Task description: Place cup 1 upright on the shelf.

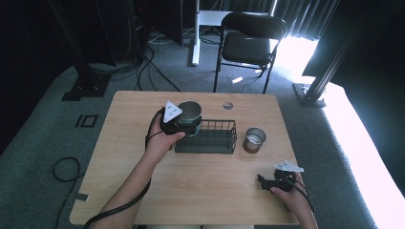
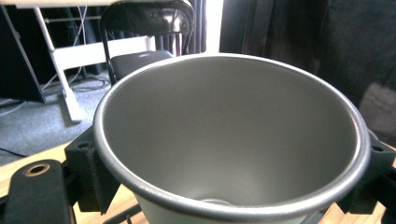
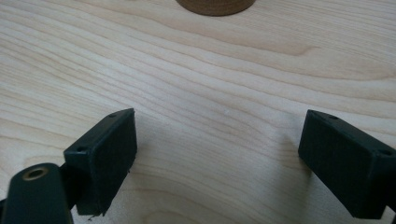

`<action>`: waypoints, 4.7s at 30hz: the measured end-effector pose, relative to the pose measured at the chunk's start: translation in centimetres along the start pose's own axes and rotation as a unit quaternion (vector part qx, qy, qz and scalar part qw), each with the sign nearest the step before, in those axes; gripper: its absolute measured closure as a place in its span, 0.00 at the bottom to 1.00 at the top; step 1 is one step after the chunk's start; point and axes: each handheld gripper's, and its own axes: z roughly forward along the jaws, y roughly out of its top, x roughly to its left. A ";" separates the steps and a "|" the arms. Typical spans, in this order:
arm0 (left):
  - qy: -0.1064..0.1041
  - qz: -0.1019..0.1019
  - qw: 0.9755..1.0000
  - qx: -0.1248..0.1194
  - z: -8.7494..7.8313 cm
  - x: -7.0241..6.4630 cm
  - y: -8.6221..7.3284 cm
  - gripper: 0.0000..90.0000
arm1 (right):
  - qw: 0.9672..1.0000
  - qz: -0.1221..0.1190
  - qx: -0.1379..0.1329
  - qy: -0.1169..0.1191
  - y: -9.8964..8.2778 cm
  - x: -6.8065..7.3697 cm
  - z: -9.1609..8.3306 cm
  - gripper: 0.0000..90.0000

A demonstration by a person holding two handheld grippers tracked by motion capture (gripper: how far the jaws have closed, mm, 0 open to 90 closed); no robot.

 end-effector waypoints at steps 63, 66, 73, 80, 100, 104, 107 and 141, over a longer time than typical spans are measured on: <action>-0.007 -0.005 0.999 0.050 -0.9 1.6 -4.4 0.09 | 1.000 0.000 0.000 0.000 0.0 0.0 0.0 0.12; -0.005 -0.003 0.999 0.046 -1.6 1.6 -4.6 0.09 | 1.000 0.000 0.000 0.000 0.0 0.0 0.0 0.12; 0.003 -0.006 0.999 0.053 -3.2 2.3 -5.5 0.09 | 1.000 0.000 0.000 0.000 0.0 0.0 0.0 0.12; 0.012 -0.010 0.998 0.056 -4.7 3.1 -6.4 0.09 | 1.000 0.000 0.000 0.000 0.0 0.0 0.0 0.12; 0.070 -0.037 0.993 0.084 -8.4 6.4 -10.6 0.09 | 1.000 0.000 0.000 0.000 0.0 0.0 0.0 0.12; 0.082 -0.045 0.991 0.094 -9.0 7.0 -11.5 0.09 | 1.000 0.000 0.000 0.000 0.0 0.0 0.0 0.12; 0.085 -0.052 0.990 0.098 -9.3 7.2 -11.9 0.09 | 1.000 0.000 0.000 0.000 0.0 0.0 0.0 0.12; 0.157 -0.120 0.966 0.164 -16.1 10.4 -17.1 0.10 | 1.000 -0.001 0.000 0.000 0.0 0.0 0.0 0.12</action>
